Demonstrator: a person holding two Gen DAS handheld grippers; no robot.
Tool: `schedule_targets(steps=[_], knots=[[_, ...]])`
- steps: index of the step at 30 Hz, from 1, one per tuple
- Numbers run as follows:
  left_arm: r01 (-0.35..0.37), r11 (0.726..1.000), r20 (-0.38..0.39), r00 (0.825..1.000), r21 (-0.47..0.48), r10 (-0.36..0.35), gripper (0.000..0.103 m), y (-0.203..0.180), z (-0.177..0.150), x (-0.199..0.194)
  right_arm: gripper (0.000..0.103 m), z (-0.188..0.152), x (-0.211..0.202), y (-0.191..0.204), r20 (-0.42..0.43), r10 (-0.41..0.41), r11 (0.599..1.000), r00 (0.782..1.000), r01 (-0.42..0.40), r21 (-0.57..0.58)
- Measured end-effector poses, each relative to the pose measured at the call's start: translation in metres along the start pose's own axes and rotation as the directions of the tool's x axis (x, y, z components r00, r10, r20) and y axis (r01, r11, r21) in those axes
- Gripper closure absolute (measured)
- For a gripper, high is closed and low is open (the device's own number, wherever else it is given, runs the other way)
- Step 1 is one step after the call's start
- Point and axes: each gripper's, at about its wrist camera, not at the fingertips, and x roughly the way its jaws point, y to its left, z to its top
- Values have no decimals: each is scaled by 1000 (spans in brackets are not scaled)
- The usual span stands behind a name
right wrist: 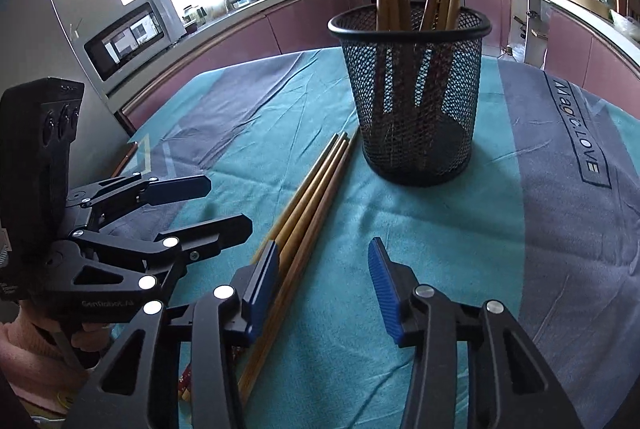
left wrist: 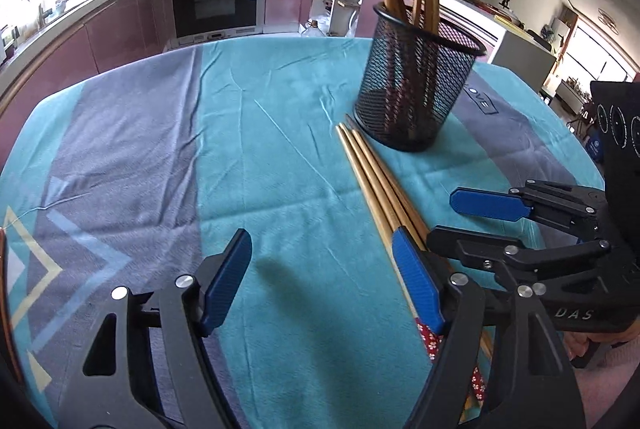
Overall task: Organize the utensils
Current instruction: 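Withdraw the left tool from the cup toward the chopstick pile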
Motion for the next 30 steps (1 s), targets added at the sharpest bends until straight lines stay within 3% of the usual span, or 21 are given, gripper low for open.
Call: schedule_targets(steps=[30], knots=[[12,998,-24,1000,60,-11,28,-8,-2,8,70,5,5,6,-57,-41,995,998,36,-94]])
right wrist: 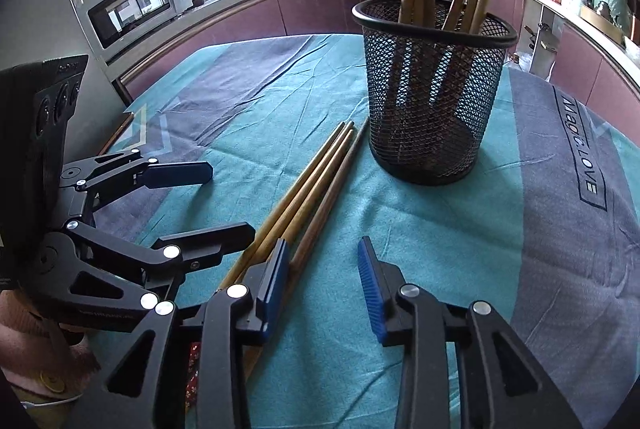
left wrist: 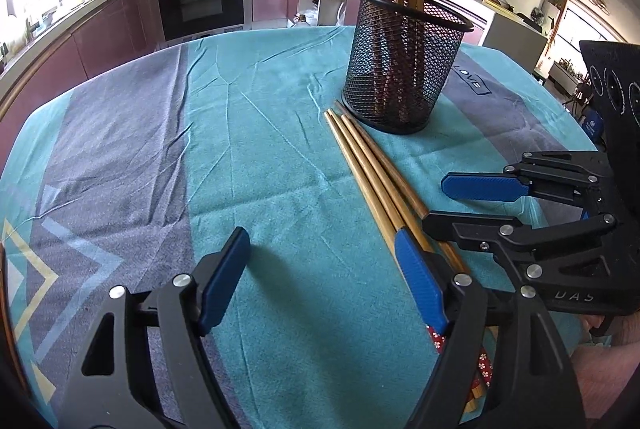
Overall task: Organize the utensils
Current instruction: 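Withdraw the left tool from the cup toward the chopstick pile, then lower the left tool and grasp another red-tipped chopstick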
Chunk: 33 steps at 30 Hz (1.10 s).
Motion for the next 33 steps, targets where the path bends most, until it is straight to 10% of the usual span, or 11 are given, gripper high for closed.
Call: schedule_targets(steps=[11,33], knots=[[-2,1000,-6,1000,26,2,28,-6,6,8,74,1,-2,-7,-3,3,1000,1000,-3,22],[-51,998,2,999,34,51,74,3,7,7,83,2,4,-2,14,-21,1000,1000,21,4]])
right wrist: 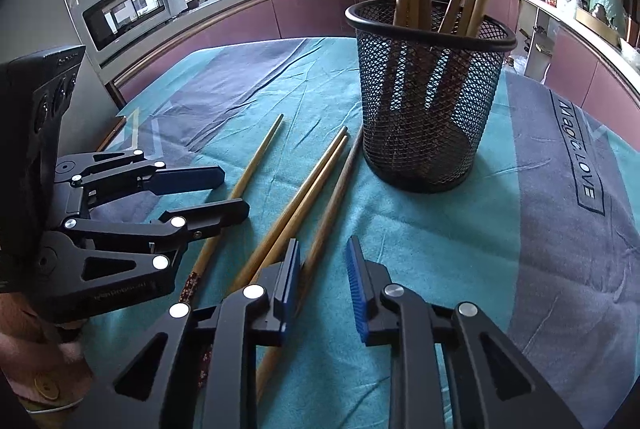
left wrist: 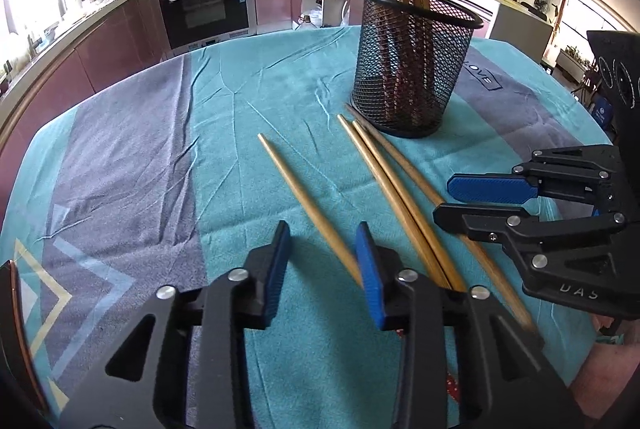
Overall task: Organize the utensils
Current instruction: 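Lower the left tool and grasp another red-tipped chopstick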
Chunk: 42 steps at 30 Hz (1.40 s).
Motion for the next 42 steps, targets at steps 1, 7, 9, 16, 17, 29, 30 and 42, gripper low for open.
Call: schedule_targets(steps=[1,7,9,16,17,29,30,42], knots=[[2,1000,0,1000,-4,-2,78,1,0,0,84,1,1,0,0,-1,1000,1000,1,1],[9,999,-1,1000,-41,-10,84,6,3,2,88,5,4,-2,0,-7,1000,1000,7,6],[9,999,-1,1000,-50,-10,84,7,3,2,88,7,6,-1,-1,-14,1000,1000,14,0],[10,997,-1,1000,-76,-10,86,9,7,5,88,11,10,-1,5,-13,1000,1000,13,17],[7,997,-1,1000,-77,-7,86,8,8,6,88,11,11,-1,7,-13,1000,1000,13,19],[13,993,-2,1000,-117,-13,94,8,7,5,95,8,5,-10,9,15,998,1000,-16,61],[13,993,-2,1000,-117,-13,94,8,7,5,95,8,5,-10,8,16,998,1000,-17,60],[4,993,-11,1000,-114,-6,92,9,14,10,97,6,2,-13,4,44,997,999,-44,70]])
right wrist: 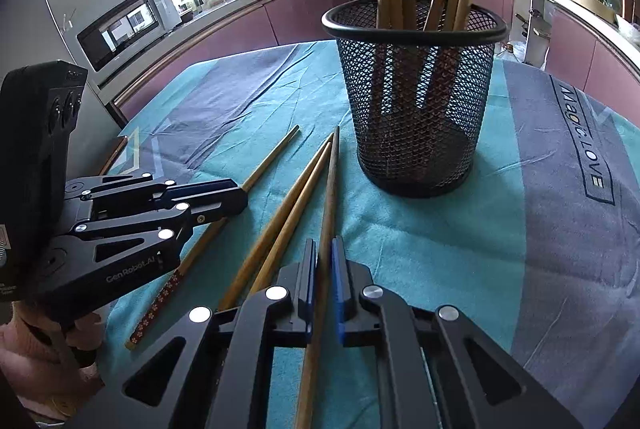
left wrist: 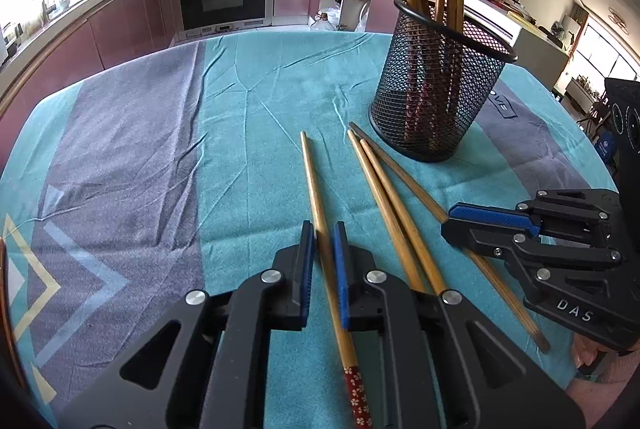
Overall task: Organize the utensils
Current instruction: 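Lower the left tool and grasp another red-tipped chopstick, then lift the chopstick upright with the left tool toward the black mesh cup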
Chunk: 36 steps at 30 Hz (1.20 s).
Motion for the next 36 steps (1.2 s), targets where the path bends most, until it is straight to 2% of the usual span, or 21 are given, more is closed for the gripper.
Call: schedule_targets(steps=[7,13,27,36], knots=[[-4,1000,2,1000,-6,4,92,-1,4,4,94,4,5,2,3,-26,1000,1000,26,-7],[-9,1000,5,1000,-17,9,94,-2,5,6,96,5,6,1,5,-27,1000,1000,27,-7],[28,999,23,999,-41,-27,96,-1,2,-3,98,3,-11,-11,40,44,998,998,-46,42],[66,997,58,996,-50,-63,96,1,3,-23,98,3,-28,-8,93,119,992,989,-123,37]])
